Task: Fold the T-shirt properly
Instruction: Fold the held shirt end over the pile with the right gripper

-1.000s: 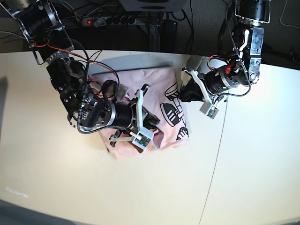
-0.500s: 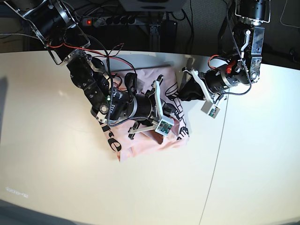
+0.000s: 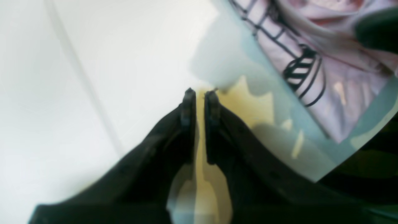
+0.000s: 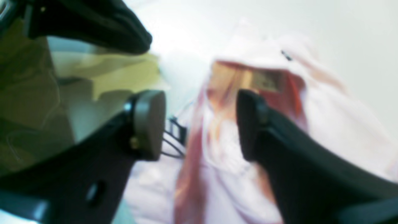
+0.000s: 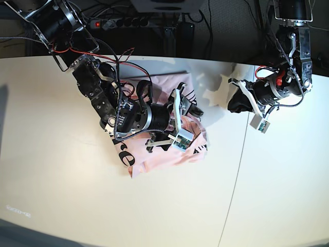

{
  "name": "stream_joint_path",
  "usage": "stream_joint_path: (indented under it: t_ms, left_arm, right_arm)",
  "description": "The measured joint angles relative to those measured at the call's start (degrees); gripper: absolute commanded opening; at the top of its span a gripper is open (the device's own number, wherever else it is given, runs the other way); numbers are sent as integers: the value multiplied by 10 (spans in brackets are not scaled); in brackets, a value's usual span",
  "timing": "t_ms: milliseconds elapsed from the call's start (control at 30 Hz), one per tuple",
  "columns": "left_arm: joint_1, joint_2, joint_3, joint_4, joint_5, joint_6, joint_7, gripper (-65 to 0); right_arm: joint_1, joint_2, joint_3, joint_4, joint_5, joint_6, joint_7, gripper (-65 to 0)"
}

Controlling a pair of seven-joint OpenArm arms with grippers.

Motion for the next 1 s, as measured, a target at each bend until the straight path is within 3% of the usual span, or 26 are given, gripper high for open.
stream_joint_path:
  t_ms: [233, 433, 500, 600, 667, 767, 833, 1000]
  left_arm:
    - [6, -37, 0, 0, -6, 0, 2, -563]
    - [11, -38, 1, 0, -7, -1, 2, -563]
    - [14, -38, 1, 0, -8, -1, 2, -563]
    - [21, -39, 1, 0, -8, -1, 2, -563]
    - [22, -41, 1, 0, -14, -3, 2, -563]
    - [24, -42, -1, 0, -30, -3, 2, -563]
    - [24, -42, -1, 0, -31, -4, 2, -563]
    - [25, -42, -1, 0, -31, -4, 2, -563]
  right_arm:
    - [4, -50, 16, 0, 0, 0, 1, -275]
    - [29, -76, 134, 0, -2, 0, 1, -293]
    - [38, -76, 185, 0, -4, 0, -11, -393]
    - [41, -76, 251, 0, -1, 0, -57, -650]
    - [39, -65, 272, 0, 30, 0, -106, -650]
    - [21, -31, 271, 0, 130, 0, -139, -650]
    - [-4, -15, 265, 11, 142, 1, -164, -650]
    - [-90, 13, 264, 87, 142, 0, -167, -650]
